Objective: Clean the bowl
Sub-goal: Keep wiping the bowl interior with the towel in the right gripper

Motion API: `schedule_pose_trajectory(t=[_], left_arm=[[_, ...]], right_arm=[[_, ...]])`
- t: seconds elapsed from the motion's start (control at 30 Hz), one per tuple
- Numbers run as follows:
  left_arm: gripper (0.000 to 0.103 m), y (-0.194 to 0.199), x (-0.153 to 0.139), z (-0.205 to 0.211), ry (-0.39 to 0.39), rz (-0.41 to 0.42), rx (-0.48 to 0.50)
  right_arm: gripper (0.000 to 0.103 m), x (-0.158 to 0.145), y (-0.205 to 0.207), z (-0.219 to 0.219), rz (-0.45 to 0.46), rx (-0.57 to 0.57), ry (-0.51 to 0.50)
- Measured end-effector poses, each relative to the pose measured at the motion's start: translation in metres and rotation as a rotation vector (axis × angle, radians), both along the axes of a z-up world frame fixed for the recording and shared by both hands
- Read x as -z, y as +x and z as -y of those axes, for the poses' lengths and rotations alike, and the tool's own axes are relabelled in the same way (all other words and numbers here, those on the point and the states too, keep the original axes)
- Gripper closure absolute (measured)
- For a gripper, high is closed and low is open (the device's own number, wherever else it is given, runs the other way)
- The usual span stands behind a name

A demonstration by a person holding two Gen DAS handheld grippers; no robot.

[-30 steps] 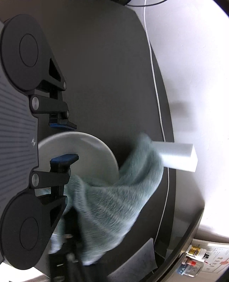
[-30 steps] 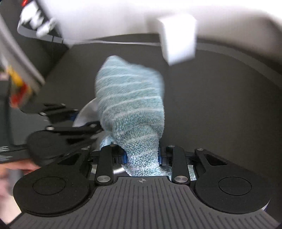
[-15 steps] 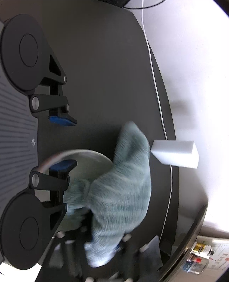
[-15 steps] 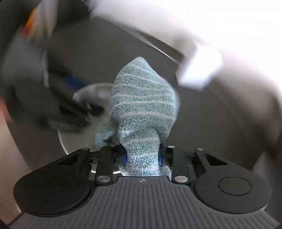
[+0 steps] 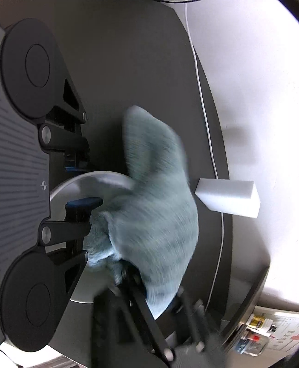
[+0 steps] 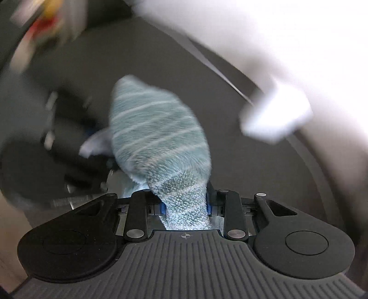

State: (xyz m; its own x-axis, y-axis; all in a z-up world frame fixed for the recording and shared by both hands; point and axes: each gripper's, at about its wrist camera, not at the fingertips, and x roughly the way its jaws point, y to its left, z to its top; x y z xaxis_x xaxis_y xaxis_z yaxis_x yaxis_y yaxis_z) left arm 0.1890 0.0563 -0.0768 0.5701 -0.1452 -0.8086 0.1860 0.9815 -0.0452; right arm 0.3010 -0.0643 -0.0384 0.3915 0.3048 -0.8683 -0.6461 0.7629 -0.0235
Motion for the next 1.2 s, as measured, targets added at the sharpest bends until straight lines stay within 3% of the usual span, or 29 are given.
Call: schedule_pose_trajectory(t=[0.07,0.2,0.3,0.37,0.57,0.7,0.8,0.87,0.93,1.0,1.07,1.13,1.2], left_arm=[[0.078,0.0,0.0,0.001,-0.002,-0.001,-0.008],[0.078,-0.003,-0.002,0.002,-0.012,-0.002,-0.01],[0.078,-0.003,-0.001,0.003,-0.008,-0.004,-0.015],[0.078,-0.003,-0.001,0.004,0.001,-0.004,-0.015],[0.076,-0.007,-0.002,0.004,0.026,-0.015,-0.015],[0.068,-0.009,-0.005,-0.001,0.023,-0.017,0.008],[0.067,-0.007,-0.006,0.0,0.046,-0.012,0.029],[0.069,-0.005,-0.005,0.002,0.058,-0.01,0.038],[0.081,-0.004,-0.004,0.001,0.045,-0.015,0.057],[0.082,-0.004,-0.003,0.001,0.025,-0.022,0.066],[0.083,-0.004,-0.002,-0.003,-0.005,-0.024,0.06],[0.083,-0.004,-0.001,-0.003,-0.011,-0.023,0.062],[0.082,-0.003,-0.001,-0.003,-0.016,-0.021,0.065]], right_arm=[[0.071,0.003,-0.003,0.028,-0.101,0.168,0.135],[0.07,0.015,-0.021,0.052,-0.262,0.367,0.323],[0.062,0.021,-0.031,0.051,-0.316,0.426,0.379],[0.06,0.023,-0.038,0.042,-0.311,0.422,0.364],[0.064,0.009,-0.048,0.022,-0.119,0.149,0.161],[0.065,0.002,-0.052,-0.006,0.095,-0.201,-0.126],[0.065,0.003,-0.055,-0.02,0.18,-0.387,-0.285],[0.065,0.005,-0.059,-0.032,0.253,-0.58,-0.39],[0.065,0.005,-0.06,-0.039,0.283,-0.696,-0.418],[0.063,0.003,-0.057,-0.046,0.272,-0.712,-0.432],[0.043,-0.005,-0.051,-0.057,0.246,-0.661,-0.423],[0.028,-0.014,-0.054,-0.061,0.29,-0.652,-0.397],[0.025,-0.018,-0.062,-0.063,0.343,-0.69,-0.407]])
